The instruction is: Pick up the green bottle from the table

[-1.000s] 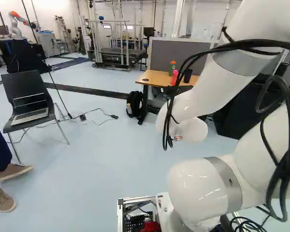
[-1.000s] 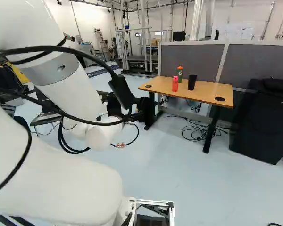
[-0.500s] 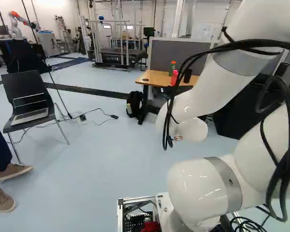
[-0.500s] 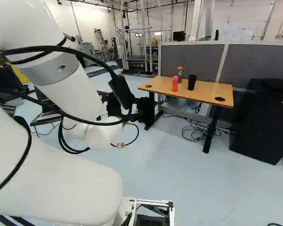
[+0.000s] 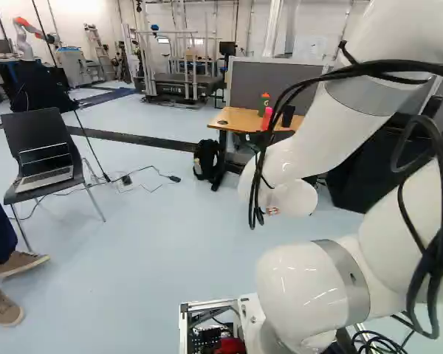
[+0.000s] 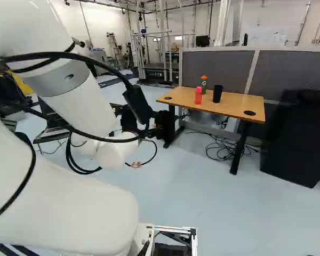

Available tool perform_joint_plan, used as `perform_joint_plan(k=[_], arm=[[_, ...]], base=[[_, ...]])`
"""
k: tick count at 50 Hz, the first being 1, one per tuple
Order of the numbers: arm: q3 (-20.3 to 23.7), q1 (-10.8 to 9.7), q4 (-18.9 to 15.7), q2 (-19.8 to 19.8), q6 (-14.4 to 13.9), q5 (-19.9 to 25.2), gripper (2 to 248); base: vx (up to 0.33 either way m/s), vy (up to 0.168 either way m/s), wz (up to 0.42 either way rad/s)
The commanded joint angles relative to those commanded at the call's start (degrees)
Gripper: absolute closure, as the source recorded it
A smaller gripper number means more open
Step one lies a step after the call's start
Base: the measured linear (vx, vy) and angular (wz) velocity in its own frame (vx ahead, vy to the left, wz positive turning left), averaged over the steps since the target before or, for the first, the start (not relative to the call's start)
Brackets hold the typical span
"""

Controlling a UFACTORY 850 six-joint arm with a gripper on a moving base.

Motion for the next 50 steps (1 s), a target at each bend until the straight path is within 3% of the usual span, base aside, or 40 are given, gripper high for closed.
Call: perform_joint_plan(k=[50], arm=[[0.0, 0.0, 0.0, 0.0, 0.0, 0.0, 3]], base=[[0.155, 0.020, -0.024]])
